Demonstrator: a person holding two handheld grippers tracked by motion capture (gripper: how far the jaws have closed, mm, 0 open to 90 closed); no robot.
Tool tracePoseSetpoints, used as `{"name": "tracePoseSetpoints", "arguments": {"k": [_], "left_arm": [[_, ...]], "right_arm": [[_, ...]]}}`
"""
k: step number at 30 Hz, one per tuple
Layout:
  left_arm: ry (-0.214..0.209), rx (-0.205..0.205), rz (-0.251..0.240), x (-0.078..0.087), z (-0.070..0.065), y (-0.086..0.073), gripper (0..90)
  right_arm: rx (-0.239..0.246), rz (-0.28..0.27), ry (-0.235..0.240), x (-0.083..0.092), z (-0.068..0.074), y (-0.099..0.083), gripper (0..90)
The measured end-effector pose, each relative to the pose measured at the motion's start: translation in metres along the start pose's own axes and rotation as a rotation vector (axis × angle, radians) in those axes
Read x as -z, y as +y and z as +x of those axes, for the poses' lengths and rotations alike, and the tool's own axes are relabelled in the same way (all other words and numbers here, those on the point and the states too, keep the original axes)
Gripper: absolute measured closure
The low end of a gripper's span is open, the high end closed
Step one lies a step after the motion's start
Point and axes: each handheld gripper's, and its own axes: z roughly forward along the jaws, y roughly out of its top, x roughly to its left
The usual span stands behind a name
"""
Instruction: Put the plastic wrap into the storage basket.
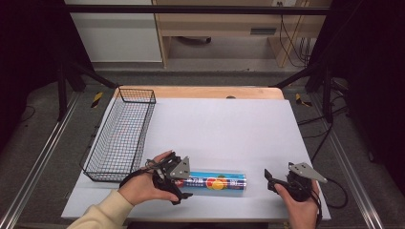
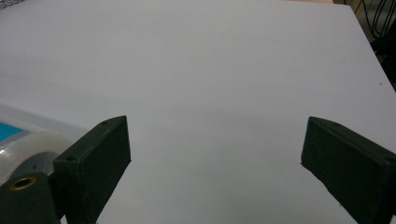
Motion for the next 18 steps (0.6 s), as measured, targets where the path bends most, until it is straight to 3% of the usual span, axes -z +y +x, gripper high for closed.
{"name": "tracePoseSetpoints", "arguments": {"k": [8, 15, 18], "left_arm": [[-0.019, -0.023, 0.066, -0.015, 0.006, -0.001, 6.9], [-0.027, 0.012, 0.09, -0.026, 0.013, -0.004, 8.2], [-0.036, -0.017, 0.117, -0.031, 0.013, -0.004, 10.4]], "right_arm": [[0.008, 0.006, 0.002, -0.001, 0.001, 0.0, 9.0], [0.006, 0.013, 0.011, -0.002, 0.002, -0.001, 9.3], [0.007, 0.016, 0.015, -0.002, 0.002, 0.0, 9.3]]}}
